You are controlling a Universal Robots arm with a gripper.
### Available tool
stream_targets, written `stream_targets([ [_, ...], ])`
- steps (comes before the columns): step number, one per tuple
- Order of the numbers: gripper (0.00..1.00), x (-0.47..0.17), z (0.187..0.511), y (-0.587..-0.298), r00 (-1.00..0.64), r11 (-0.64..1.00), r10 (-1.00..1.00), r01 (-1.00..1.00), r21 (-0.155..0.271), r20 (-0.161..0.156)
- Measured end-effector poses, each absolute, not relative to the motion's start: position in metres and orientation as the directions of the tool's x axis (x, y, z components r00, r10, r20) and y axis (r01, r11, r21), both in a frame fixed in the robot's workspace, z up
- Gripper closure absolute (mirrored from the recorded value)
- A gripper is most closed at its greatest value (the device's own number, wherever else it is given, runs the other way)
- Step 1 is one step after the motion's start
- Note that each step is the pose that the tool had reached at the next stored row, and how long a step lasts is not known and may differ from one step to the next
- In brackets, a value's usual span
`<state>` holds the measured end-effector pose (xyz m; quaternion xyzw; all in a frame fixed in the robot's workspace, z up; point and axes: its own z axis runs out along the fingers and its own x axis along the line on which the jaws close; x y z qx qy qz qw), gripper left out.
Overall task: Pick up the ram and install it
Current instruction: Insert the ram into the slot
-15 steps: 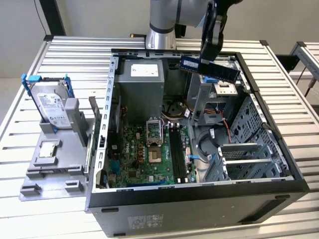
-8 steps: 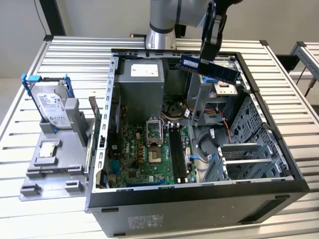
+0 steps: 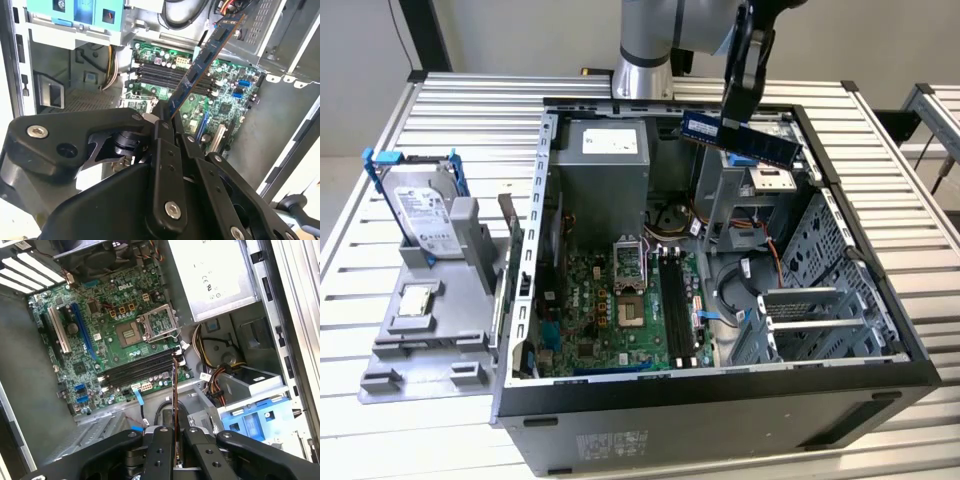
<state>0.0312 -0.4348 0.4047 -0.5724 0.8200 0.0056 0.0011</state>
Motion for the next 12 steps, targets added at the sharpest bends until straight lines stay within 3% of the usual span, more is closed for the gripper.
stream_targets([
  [12,1.00,0.0312,0.4047,-0.4347,-0.451,0.451,-0.893,-0.893,0.008,-0.008],
])
